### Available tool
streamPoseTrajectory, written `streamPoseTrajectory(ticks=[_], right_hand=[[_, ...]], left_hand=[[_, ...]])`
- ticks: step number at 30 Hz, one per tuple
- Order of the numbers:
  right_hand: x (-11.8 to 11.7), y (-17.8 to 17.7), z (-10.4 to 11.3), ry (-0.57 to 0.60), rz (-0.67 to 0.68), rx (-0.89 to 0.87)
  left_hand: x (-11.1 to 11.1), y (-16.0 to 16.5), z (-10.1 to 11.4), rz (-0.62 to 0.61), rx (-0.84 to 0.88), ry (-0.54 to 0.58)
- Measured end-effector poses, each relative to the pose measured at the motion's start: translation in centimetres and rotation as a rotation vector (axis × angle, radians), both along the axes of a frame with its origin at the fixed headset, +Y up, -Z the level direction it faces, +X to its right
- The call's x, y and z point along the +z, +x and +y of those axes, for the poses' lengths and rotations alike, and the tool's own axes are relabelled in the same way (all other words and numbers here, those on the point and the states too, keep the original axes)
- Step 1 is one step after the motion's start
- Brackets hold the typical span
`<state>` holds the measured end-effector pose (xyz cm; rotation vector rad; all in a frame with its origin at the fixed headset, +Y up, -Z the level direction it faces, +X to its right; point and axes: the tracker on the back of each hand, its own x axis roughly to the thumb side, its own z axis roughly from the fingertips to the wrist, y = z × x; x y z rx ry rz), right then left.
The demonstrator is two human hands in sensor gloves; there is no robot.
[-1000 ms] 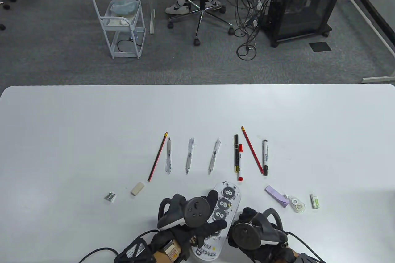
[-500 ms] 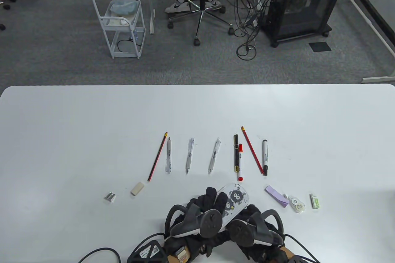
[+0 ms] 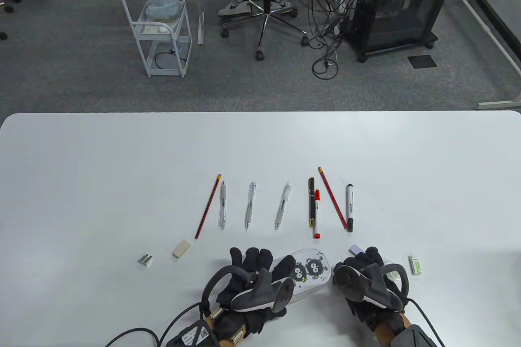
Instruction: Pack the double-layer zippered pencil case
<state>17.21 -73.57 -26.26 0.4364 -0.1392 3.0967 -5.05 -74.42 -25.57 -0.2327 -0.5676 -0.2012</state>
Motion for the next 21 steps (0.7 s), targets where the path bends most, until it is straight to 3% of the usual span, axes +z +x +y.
streamPoseTrajectory(ticks=[4, 7, 11, 13, 18, 21], right_hand=[[-0.1, 0.5, 0.2, 0.043, 0.030, 0.002], [0.0, 0.9, 0.1, 0.033, 0.142, -0.080], [0.0, 1.2, -0.2, -0.072, 0.283, -0.185], [0.0, 0.8, -0.4, -0.109, 0.307, -0.273], [-0.4, -0.4, -0.6, -0.150, 0.318, -0.242], [-0.3, 0.0, -0.4, -0.132, 0.206, -0.260]], left_hand=[[0.2, -0.2, 0.0, -0.209, 0.024, 0.023], [0.7, -0.2, 0.0, -0.368, 0.043, 0.060], [1.2, -0.3, 0.0, -0.514, 0.086, 0.098], [1.4, -0.2, -0.2, -0.540, 0.084, 0.102], [1.6, 0.1, -0.5, -0.539, 0.059, 0.088], [1.4, 0.4, -0.3, -0.484, 0.060, 0.074]])
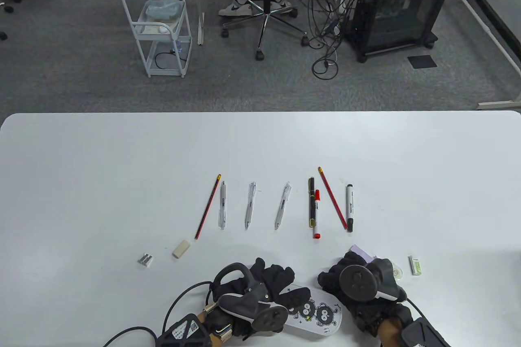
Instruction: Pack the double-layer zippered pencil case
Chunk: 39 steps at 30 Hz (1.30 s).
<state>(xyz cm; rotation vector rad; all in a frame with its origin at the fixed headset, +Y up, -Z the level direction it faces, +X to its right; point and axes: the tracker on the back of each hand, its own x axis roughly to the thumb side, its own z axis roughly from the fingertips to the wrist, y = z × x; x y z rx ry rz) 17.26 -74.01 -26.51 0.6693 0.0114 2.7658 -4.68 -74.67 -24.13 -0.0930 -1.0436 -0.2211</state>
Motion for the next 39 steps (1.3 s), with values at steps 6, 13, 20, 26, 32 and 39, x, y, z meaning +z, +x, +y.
streamPoseTrajectory(ticks=[6, 13, 20, 26, 32, 39], right_hand=[[0.9, 2.9, 2.6, 0.068, -0.269, 0.224], [0.3, 3.5, 1.4, -0.231, -0.241, 0.394], [0.2, 0.9, -0.4, -0.285, -0.049, 0.380], [0.8, -0.4, -0.6, -0.286, 0.006, 0.385], [0.6, -0.4, -0.7, -0.288, 0.038, 0.366], [0.5, -0.4, -0.9, -0.297, 0.064, 0.352]], left_hand=[[1.1, 1.3, 1.2, 0.210, -0.115, -0.070], [1.4, 1.0, 3.9, 0.199, 0.051, 0.024], [-2.7, -0.3, 6.6, 0.299, 0.308, -0.088], [-8.2, -0.2, 7.2, 0.524, 0.216, -0.341], [-12.0, 1.2, 6.3, 0.773, 0.052, -0.220], [-13.1, 3.6, 3.1, 0.768, -0.080, 0.057]])
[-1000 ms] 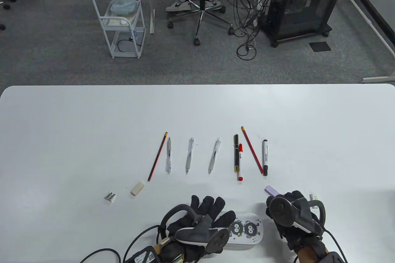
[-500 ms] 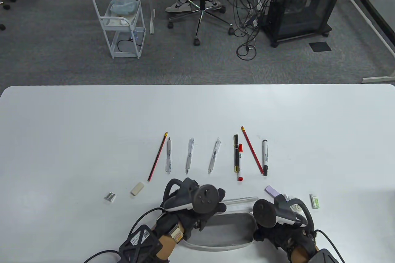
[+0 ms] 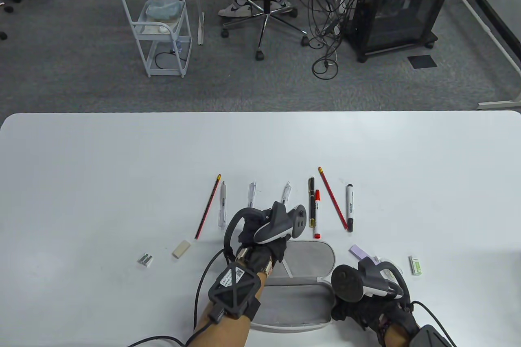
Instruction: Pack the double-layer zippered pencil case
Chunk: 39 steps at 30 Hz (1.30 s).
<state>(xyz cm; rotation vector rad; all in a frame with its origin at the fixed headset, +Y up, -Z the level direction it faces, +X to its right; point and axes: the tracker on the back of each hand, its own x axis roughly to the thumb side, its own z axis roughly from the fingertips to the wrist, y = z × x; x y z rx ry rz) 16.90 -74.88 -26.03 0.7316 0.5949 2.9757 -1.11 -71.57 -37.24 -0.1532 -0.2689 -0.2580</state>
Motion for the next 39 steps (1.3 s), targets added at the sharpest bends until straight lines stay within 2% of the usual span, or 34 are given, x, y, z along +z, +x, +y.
streamPoseTrajectory(ticks=[1, 3, 6, 8, 10, 12, 14, 16, 18, 21, 25, 26, 27, 30, 32, 35, 39], right_hand=[[0.0, 0.0, 0.0, -0.003, 0.000, -0.003], [-0.1, 0.1, -0.1, -0.012, 0.004, -0.013], [-0.1, 0.2, -0.1, -0.019, 0.002, -0.020], [0.0, 0.3, -0.1, -0.023, -0.006, -0.020], [0.1, 0.4, 0.2, -0.023, -0.012, -0.011], [0.2, 0.6, 0.5, -0.021, -0.023, -0.006], [0.3, 0.9, 1.0, -0.003, -0.049, 0.005], [0.3, 1.4, 1.6, 0.031, -0.086, 0.021], [0.2, 2.2, 2.4, 0.076, -0.127, 0.009], [0.1, 3.2, 3.0, 0.097, -0.169, -0.043], [0.0, 3.9, 3.2, 0.104, -0.194, -0.069], [0.0, 4.0, 3.2, 0.104, -0.196, -0.068], [0.0, 4.0, 3.2, 0.100, -0.199, -0.070], [0.0, 4.0, 3.0, 0.088, -0.206, -0.069], [-0.1, 4.0, 2.9, 0.082, -0.208, -0.066], [-0.1, 4.0, 2.8, 0.075, -0.208, -0.066], [-0.1, 3.9, 2.7, 0.067, -0.207, -0.065]], left_hand=[[0.1, 0.1, -0.3, -0.017, -0.020, 0.042], [0.2, 0.5, -0.2, -0.016, -0.060, 0.057], [0.5, -0.5, 1.2, -0.038, 0.034, 0.153], [0.2, -2.4, 2.7, 0.018, 0.103, 0.181], [-0.3, -5.8, 4.3, 0.111, 0.173, 0.234], [-0.8, -9.3, 5.1, 0.200, 0.233, 0.267], [-1.2, -12.2, 4.9, 0.272, 0.238, 0.302], [-1.8, -14.4, 3.9, 0.344, 0.156, 0.279], [-2.6, -15.8, 2.0, 0.422, 0.053, 0.175], [-3.7, -16.6, -0.5, 0.508, -0.017, 0.042], [-4.7, -17.0, -2.7, 0.578, -0.123, -0.053], [-4.9, -17.1, -3.0, 0.584, -0.159, -0.071], [-5.1, -17.1, -2.8, 0.597, -0.137, -0.060], [-6.0, -16.9, -2.8, 0.673, -0.090, -0.138], [-6.5, -16.7, -2.7, 0.642, -0.143, -0.055], [-6.7, -16.7, -2.8, 0.618, -0.151, -0.005], [-7.4, -16.9, -2.8, 0.583, -0.134, -0.071]])
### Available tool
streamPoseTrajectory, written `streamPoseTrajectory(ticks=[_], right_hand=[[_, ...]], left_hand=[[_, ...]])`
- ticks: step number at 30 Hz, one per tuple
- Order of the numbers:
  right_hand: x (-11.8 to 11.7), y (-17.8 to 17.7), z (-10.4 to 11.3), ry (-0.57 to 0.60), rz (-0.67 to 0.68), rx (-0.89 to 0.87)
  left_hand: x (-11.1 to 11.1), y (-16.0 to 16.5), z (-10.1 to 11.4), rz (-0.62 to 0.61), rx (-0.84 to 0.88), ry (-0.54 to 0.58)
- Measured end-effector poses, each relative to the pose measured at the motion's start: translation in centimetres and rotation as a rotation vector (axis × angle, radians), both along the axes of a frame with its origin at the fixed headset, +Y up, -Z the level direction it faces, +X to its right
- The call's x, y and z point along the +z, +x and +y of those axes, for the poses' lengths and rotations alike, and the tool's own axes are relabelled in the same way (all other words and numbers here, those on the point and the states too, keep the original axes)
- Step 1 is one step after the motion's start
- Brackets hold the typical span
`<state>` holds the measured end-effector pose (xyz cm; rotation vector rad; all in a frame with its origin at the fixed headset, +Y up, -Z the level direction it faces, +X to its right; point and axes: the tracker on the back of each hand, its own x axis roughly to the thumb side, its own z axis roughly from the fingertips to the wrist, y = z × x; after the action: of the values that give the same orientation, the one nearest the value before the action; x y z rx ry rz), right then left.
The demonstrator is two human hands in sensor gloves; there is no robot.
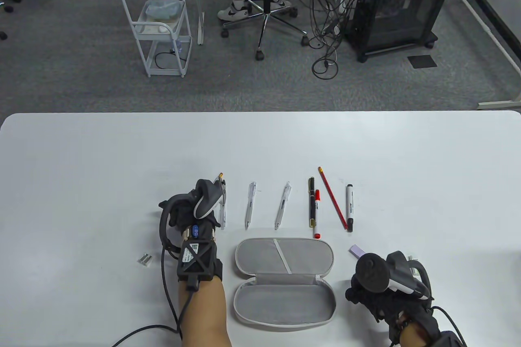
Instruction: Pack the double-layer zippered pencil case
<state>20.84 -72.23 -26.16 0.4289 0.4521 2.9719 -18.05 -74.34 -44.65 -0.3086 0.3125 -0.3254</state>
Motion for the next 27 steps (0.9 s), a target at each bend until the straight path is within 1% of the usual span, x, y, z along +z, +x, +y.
streamPoseTrajectory(ticks=[1, 3, 4, 6, 8, 10, 12, 13, 14, 15, 16, 17, 18, 19, 20, 21, 22, 24, 26, 27], right_hand=[[0.0, 0.0, -0.1, -0.003, 0.001, -0.002], [-0.1, -0.2, -0.2, -0.008, 0.007, -0.001], [-0.1, -0.3, -0.3, -0.011, 0.010, 0.002], [-0.3, -0.6, -0.4, -0.012, 0.015, 0.017], [-0.3, -0.7, -0.5, -0.005, 0.018, 0.031], [-0.3, -0.7, -0.5, -0.004, 0.020, 0.030], [-0.3, -0.4, -0.5, -0.009, 0.019, 0.012], [-0.4, -0.2, -0.5, -0.015, 0.013, -0.003], [-0.6, 0.1, -0.6, -0.022, 0.002, -0.013], [-0.7, 0.4, -0.7, -0.029, -0.013, -0.018], [-0.8, 0.5, -0.7, -0.030, -0.022, -0.018], [-0.9, 0.9, -0.8, -0.027, -0.039, -0.018], [-1.0, 1.2, -0.7, -0.021, -0.054, -0.020], [-1.1, 1.5, -0.6, -0.015, -0.068, -0.028], [-1.1, 1.8, -0.5, -0.009, -0.077, -0.037], [-1.1, 2.1, -0.4, 0.002, -0.091, -0.052], [-1.1, 2.4, -0.2, 0.014, -0.105, -0.069], [-1.2, 2.7, -0.1, 0.026, -0.121, -0.083], [-1.2, 2.8, -0.1, 0.032, -0.130, -0.084], [-1.2, 2.8, -0.2, 0.033, -0.134, -0.083]], left_hand=[[0.1, -0.2, -0.1, 0.011, 0.036, 0.017], [0.3, -0.1, -0.3, -0.004, 0.044, 0.024], [0.5, 0.1, -0.4, -0.009, 0.038, 0.022], [0.7, 0.6, -0.7, -0.041, -0.035, 0.045], [1.0, 0.9, -0.8, -0.040, -0.077, 0.037], [1.4, 0.7, -0.5, -0.054, -0.035, 0.068], [1.8, 0.8, 0.5, -0.089, 0.076, 0.149], [2.3, 1.4, 1.6, -0.147, 0.114, 0.206], [3.0, 2.3, 3.1, -0.240, 0.123, 0.260], [4.0, 3.4, 4.5, -0.361, 0.122, 0.301], [5.0, 4.3, 5.3, -0.433, 0.118, 0.331], [6.9, 5.8, 6.4, -0.562, 0.128, 0.373], [8.5, 6.9, 6.8, -0.663, 0.129, 0.389], [10.9, 8.2, 7.1, -0.768, 0.108, 0.390], [12.7, 9.0, 7.1, -0.840, 0.085, 0.387], [15.2, 10.1, 6.8, -0.946, 0.043, 0.382], [17.6, 11.0, 6.2, -1.027, -0.005, 0.355], [20.9, 12.2, 4.8, -1.124, -0.082, 0.285], [22.8, 12.9, 3.3, -1.170, -0.142, 0.185], [23.4, 13.1, 2.7, -1.180, -0.153, 0.144]])
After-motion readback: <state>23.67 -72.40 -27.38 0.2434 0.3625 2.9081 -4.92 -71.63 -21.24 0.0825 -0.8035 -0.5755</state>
